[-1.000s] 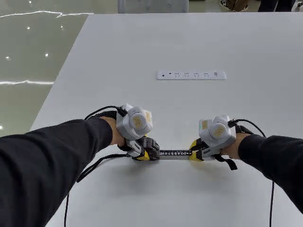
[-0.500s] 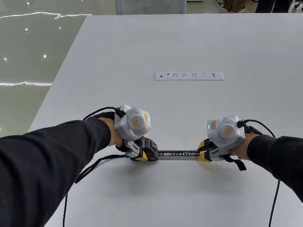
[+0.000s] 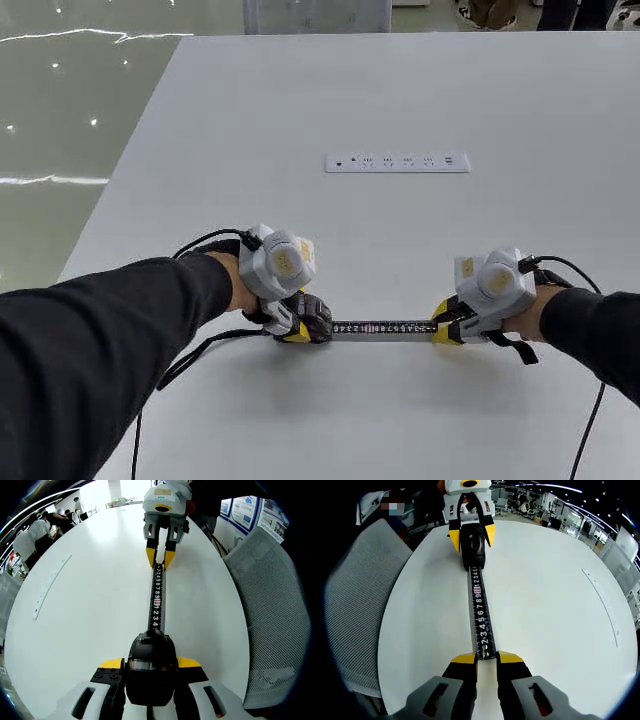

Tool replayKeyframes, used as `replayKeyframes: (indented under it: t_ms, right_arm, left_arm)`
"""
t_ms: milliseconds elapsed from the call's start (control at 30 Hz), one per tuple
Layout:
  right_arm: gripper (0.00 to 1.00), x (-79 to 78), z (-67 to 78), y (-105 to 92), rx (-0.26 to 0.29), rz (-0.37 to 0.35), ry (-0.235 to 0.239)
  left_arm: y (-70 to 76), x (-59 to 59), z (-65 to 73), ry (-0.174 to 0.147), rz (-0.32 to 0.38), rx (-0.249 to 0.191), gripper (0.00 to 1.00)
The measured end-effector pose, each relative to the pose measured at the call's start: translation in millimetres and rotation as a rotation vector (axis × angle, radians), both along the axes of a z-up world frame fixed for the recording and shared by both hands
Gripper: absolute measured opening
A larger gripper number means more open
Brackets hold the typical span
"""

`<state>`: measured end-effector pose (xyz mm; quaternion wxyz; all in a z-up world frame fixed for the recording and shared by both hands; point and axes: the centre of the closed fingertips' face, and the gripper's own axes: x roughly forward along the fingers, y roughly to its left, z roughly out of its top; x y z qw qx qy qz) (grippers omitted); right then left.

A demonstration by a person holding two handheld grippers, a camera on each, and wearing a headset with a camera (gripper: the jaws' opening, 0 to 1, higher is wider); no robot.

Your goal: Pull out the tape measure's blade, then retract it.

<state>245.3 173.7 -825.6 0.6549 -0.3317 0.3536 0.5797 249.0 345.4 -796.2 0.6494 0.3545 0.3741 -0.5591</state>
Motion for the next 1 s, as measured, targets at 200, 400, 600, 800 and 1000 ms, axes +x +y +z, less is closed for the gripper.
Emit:
replayKeyframes:
  t_ms: [200, 400, 600, 800, 1000]
  right_arm:
    - [0.10, -0.8, 0.2, -11.3, -0.010, -0.013, 0.001]
    - [0.10, -1.0, 0.7, -18.9, -0.019, -0.020, -0.001]
    - [0.10, 0.0, 0.6, -27.9, -0.027, -0.027, -0.002]
    - [0.10, -0.4, 0.8, -36.1, -0.035, -0.036, -0.003]
    - [0.10, -0.2, 1.0, -40.5, -0.034, -0.044, -0.002]
  left_arm:
    - [-0.4, -0.3, -0.1, 0.000, -0.003, 0.003, 0.33]
    - [-0.4, -0.4, 0.0, -0.007, -0.001, 0.001, 0.33]
    - [-0.3, 0.3, -0.2, -0.012, -0.001, 0.006, 0.33]
    - [-0.2, 0.7, -0.5, -0.014, -0.001, 0.007, 0.33]
    - [-0.3, 0.6, -0.6, -0.013, -0.001, 0.006, 0.33]
